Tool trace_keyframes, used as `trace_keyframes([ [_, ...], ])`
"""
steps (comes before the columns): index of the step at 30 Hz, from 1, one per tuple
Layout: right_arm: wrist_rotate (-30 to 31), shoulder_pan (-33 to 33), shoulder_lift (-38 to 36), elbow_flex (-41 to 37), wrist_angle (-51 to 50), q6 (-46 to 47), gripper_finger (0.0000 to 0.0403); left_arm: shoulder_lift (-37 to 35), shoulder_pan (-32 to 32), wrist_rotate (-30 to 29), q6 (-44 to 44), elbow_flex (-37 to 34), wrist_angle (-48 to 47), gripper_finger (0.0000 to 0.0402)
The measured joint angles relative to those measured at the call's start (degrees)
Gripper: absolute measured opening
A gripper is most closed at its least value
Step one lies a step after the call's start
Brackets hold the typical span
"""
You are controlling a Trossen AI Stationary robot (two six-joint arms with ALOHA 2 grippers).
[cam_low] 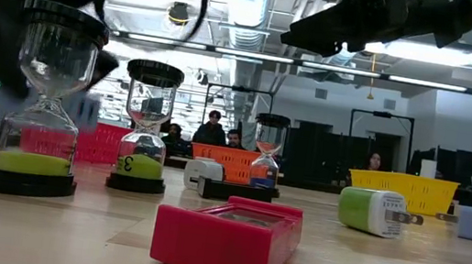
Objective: Pick & Place Office items
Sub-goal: Put the left light blue charger adapter into the red basket
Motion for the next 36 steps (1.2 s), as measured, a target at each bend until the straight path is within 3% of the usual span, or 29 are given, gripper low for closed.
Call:
trace_keyframes([
  [8,-0.01,0.0,0.01,0.0,-0.01,0.0,0.0219,-16.52,1.14,-15.63,-1.09,0.01,-17.3,0.0229],
  [14,-0.02,0.0,0.01,0.0,0.0,0.0,0.0219,-24.35,9.43,-24.88,-1.23,0.0,-25.7,0.0208],
  [20,-0.02,0.0,0.01,0.0,-0.09,0.01,0.0219,-25.06,21.81,-24.48,-4.53,0.02,-25.72,0.0228],
  [25,-0.02,0.04,0.01,0.0,-0.08,0.2,0.0219,-21.78,27.97,-23.56,-4.93,0.02,-27.03,0.0217],
  [36,-0.02,0.04,0.01,0.0,-1.05,0.9,0.0219,-16.71,30.67,-20.97,-17.89,0.0,-31.66,0.023],
])
